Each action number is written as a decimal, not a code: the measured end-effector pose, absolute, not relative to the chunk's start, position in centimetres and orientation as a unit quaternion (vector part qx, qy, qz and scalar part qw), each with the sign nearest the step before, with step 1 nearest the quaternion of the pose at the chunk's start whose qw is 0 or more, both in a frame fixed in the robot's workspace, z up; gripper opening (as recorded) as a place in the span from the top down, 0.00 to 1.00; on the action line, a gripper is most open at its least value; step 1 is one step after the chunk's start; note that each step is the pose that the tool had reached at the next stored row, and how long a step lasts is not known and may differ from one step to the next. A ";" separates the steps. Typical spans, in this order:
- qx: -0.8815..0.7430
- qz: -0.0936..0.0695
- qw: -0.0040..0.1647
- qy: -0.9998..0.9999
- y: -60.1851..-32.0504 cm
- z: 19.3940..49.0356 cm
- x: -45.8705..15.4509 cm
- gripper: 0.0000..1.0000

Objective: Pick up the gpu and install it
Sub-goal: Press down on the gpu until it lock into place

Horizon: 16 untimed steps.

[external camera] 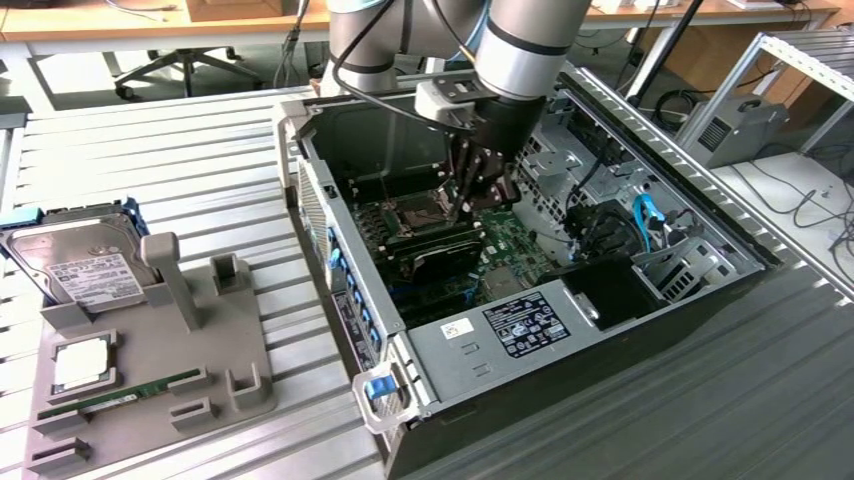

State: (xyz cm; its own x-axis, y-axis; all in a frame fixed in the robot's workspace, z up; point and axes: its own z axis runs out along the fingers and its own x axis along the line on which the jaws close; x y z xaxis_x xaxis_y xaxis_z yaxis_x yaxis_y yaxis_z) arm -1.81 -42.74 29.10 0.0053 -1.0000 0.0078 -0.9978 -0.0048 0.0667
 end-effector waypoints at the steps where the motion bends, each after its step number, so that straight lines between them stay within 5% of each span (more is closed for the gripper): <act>1: 0.709 -0.021 0.026 -0.705 -42.7 29.1 -1.8 0.89; 16: 0.709 -0.021 0.026 -0.705 -42.9 29.1 -3.0 0.89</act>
